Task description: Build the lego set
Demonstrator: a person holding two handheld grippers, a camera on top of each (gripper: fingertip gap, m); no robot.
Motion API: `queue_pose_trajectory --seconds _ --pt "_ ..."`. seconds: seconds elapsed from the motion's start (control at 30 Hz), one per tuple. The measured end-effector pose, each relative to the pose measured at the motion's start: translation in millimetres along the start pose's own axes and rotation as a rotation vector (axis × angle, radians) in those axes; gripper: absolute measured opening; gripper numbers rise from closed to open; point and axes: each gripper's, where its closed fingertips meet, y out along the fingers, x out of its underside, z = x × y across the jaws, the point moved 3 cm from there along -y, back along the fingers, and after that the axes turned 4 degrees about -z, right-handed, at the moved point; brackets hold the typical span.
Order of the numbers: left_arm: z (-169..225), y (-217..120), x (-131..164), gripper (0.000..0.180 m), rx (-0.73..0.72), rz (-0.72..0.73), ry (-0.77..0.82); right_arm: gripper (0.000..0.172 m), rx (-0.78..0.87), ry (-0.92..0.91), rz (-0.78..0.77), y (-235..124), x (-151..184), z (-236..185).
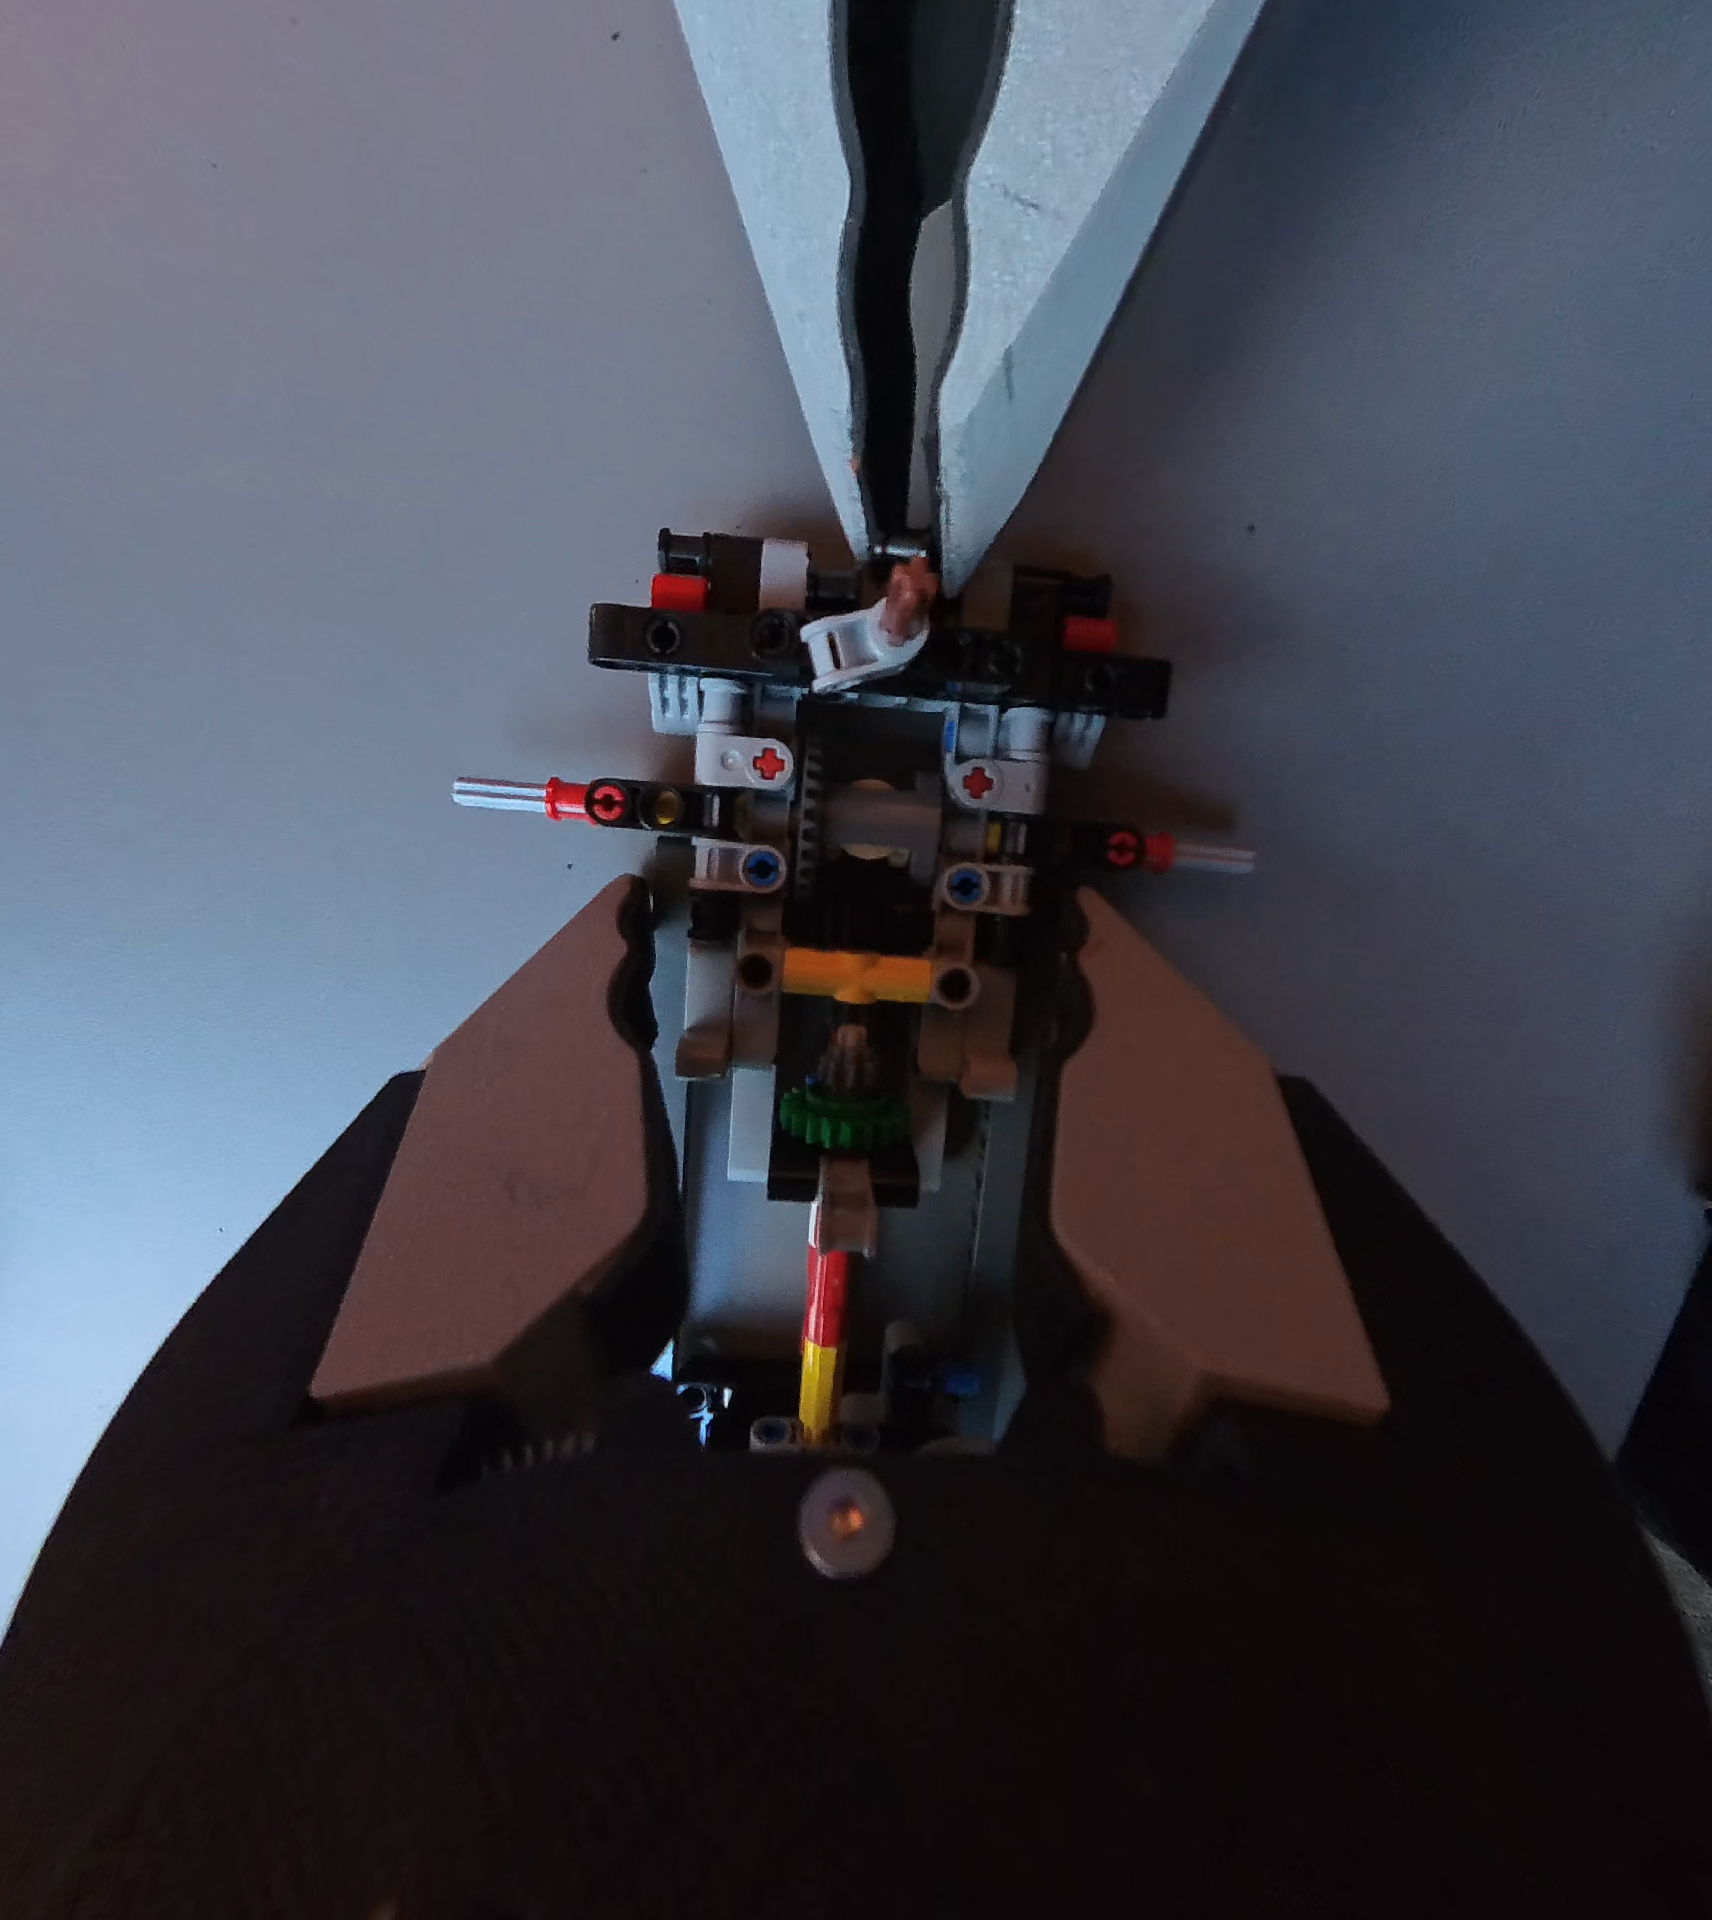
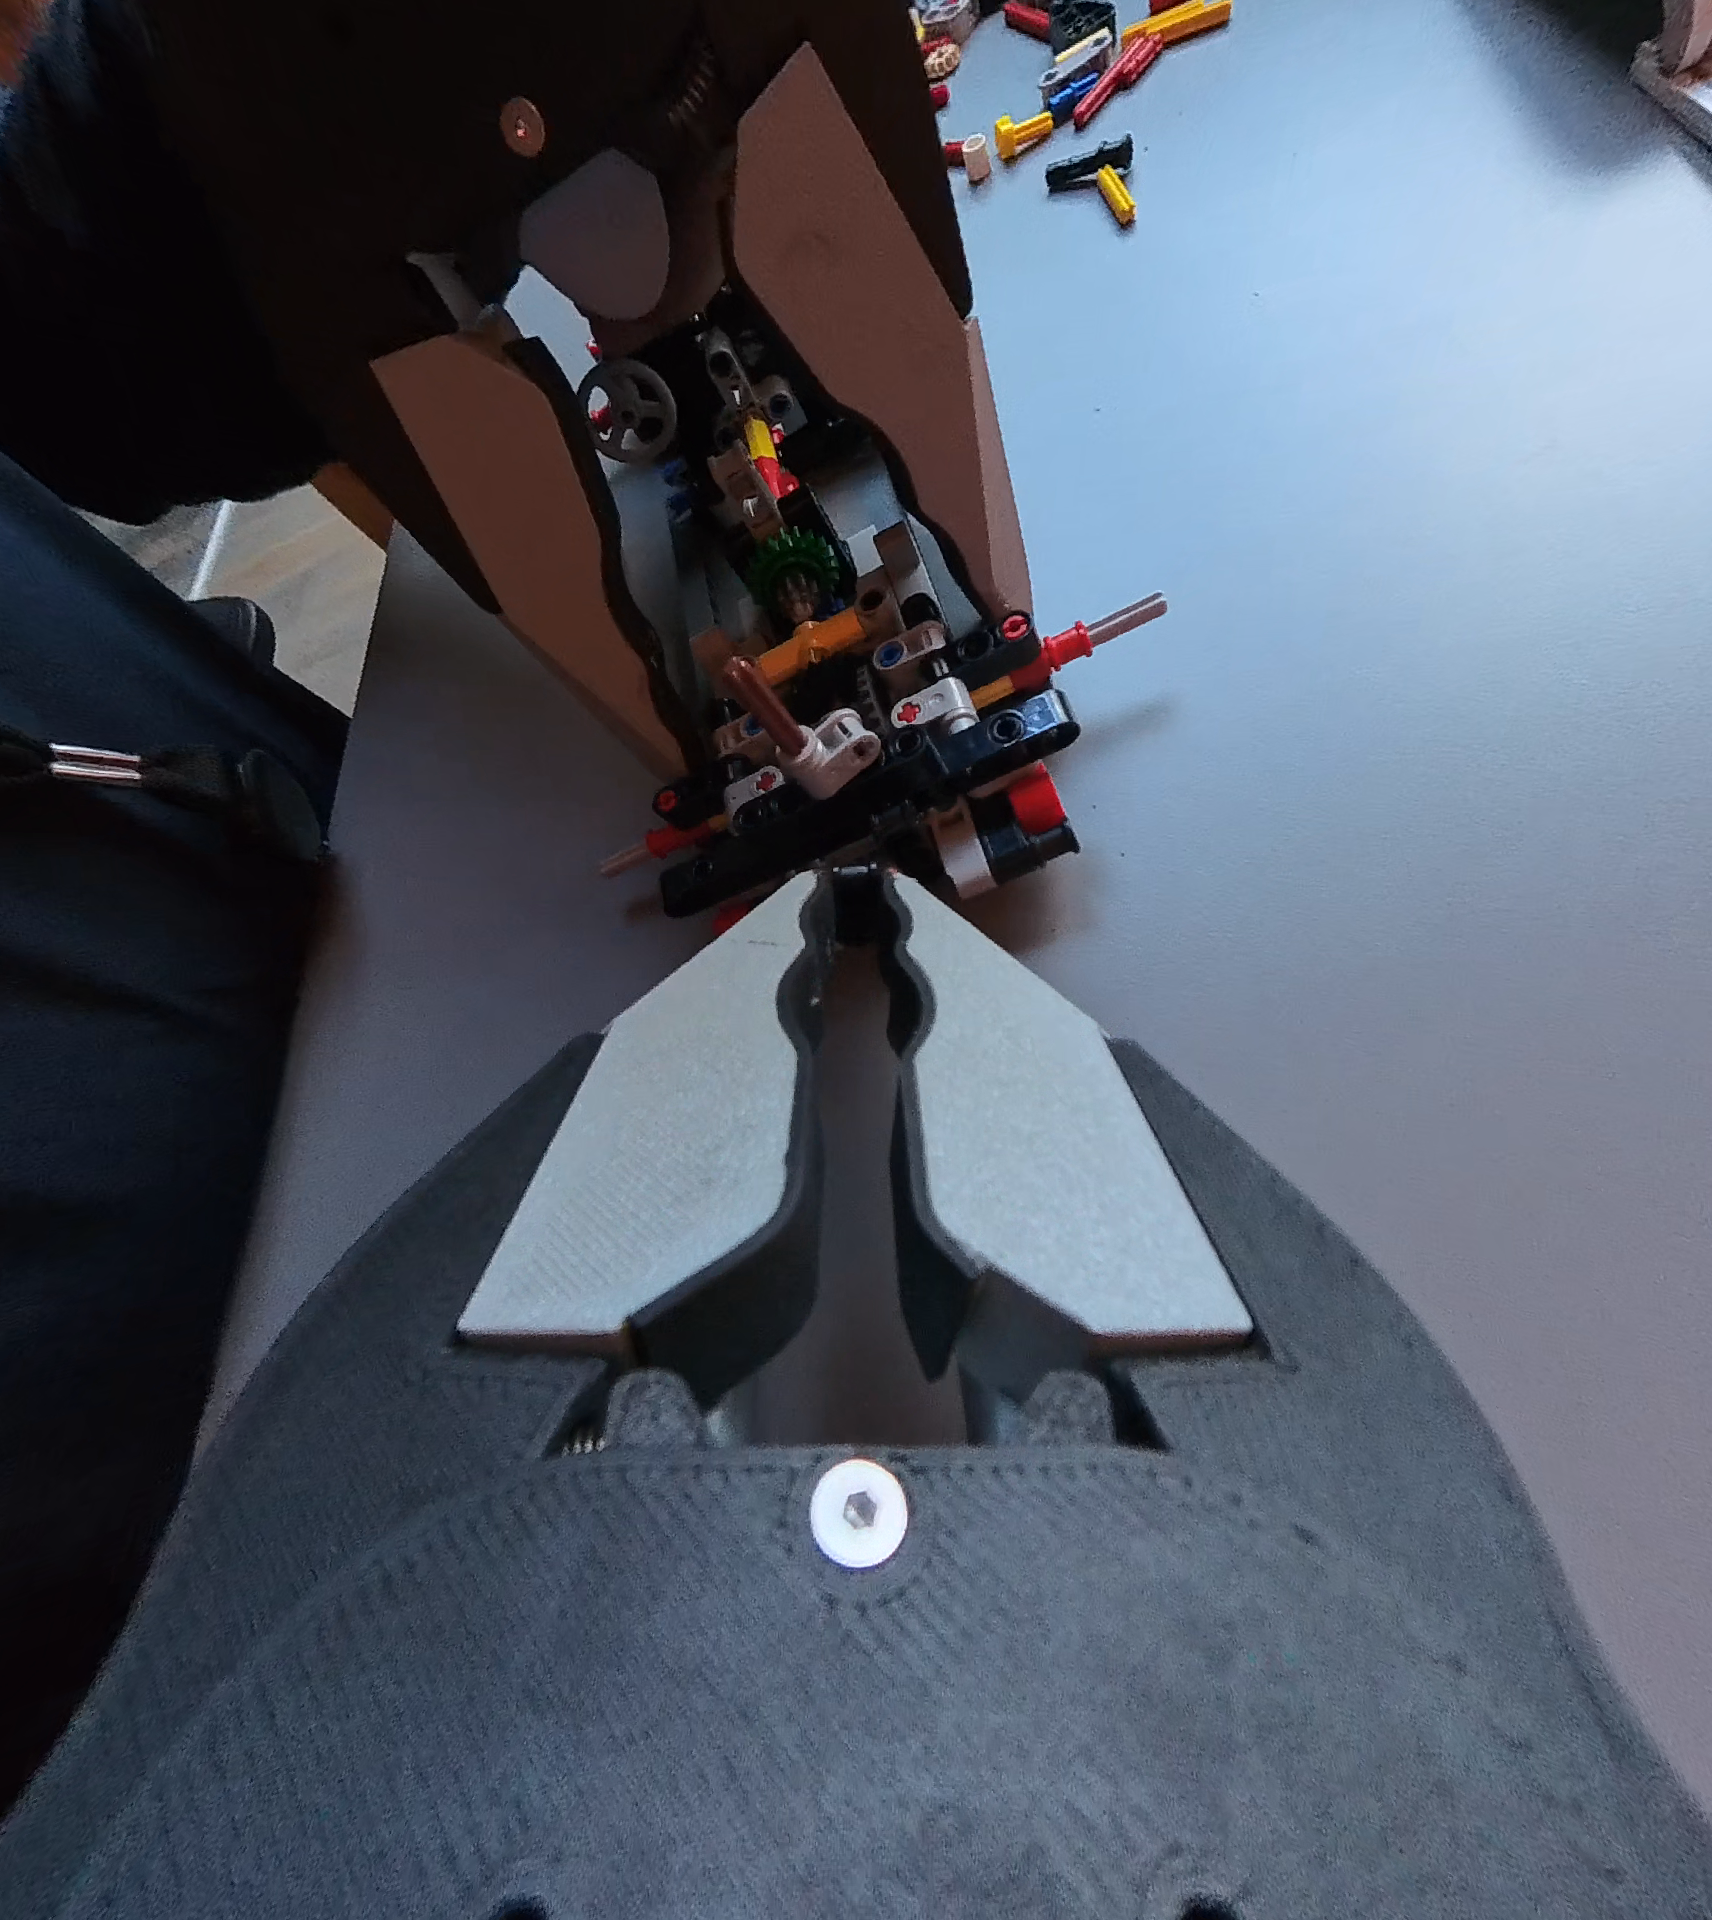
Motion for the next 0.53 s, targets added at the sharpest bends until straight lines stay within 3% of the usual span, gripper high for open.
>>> queue_pose_trajectory --seconds 0.03,0.53 --pt "0.0 0.0 0.0 0.076 0.001 0.0 0.0 0.005 0.002 0.007 0.001 0.1 0.1 0.1" --pt "0.2 0.0 0.0 0.076 0.001 0.007 0.003 0.005 0.024 0.057 0.016 0.3 1.4 0.7"
